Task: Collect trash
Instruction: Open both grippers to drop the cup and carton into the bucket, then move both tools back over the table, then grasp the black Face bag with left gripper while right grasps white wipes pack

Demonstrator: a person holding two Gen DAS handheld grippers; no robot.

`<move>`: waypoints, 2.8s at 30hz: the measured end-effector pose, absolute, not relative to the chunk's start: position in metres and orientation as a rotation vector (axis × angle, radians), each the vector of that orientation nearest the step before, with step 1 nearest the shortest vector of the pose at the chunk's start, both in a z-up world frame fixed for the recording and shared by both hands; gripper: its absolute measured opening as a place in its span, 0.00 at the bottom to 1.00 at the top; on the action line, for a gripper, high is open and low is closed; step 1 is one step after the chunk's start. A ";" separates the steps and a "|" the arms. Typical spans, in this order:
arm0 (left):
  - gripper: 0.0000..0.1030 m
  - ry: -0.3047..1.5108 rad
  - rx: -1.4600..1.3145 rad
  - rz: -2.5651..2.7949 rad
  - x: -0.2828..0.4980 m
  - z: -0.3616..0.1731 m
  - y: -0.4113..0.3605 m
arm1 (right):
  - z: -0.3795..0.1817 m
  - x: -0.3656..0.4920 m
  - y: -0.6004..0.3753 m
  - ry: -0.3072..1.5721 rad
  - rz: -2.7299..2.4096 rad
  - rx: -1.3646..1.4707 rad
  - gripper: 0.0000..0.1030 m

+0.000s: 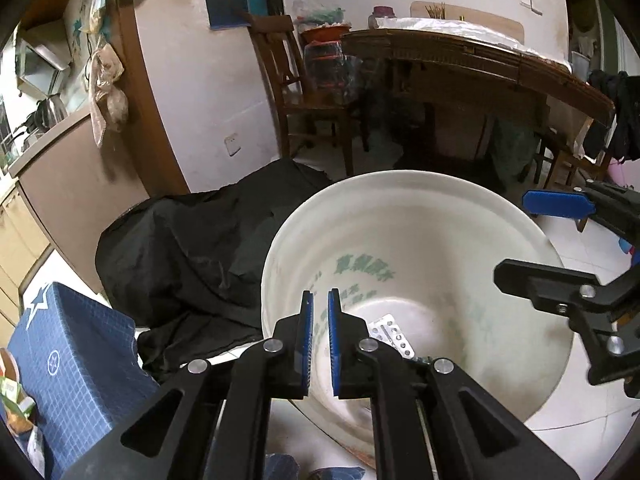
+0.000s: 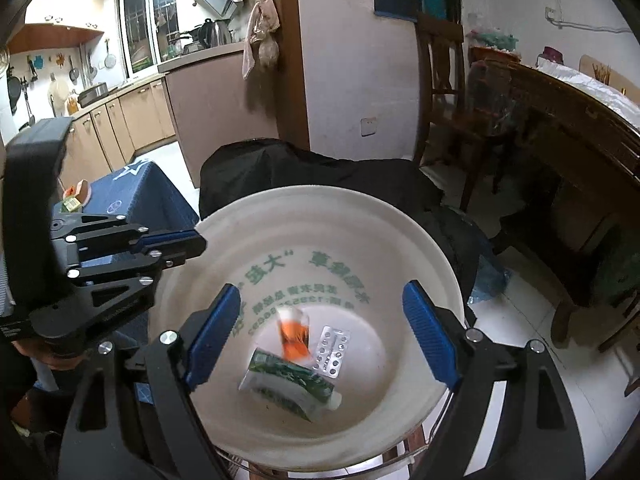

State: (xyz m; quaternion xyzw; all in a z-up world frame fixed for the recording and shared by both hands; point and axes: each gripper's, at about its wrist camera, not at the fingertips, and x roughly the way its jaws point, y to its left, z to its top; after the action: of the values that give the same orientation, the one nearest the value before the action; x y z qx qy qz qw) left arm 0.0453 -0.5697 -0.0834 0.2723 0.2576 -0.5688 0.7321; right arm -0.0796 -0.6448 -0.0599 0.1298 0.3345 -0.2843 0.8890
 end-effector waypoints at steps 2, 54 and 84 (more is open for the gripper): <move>0.08 0.569 0.575 -1.244 0.047 -0.082 -0.559 | -0.059 -0.078 -0.642 0.701 -0.601 0.253 0.78; 0.78 0.733 -0.042 -0.251 0.383 -0.081 -0.003 | -0.089 0.305 -0.307 0.713 0.347 0.249 0.85; 0.80 0.898 -0.070 -0.228 0.421 -0.126 -0.057 | -0.123 0.336 -0.317 0.757 0.493 0.451 0.21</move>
State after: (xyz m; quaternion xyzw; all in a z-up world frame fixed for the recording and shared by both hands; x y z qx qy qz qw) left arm 0.4210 -0.0575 -0.1263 -0.0339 0.4332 -0.1100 0.8939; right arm 0.3363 -0.3168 -0.1232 0.2161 0.3625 0.2362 0.8753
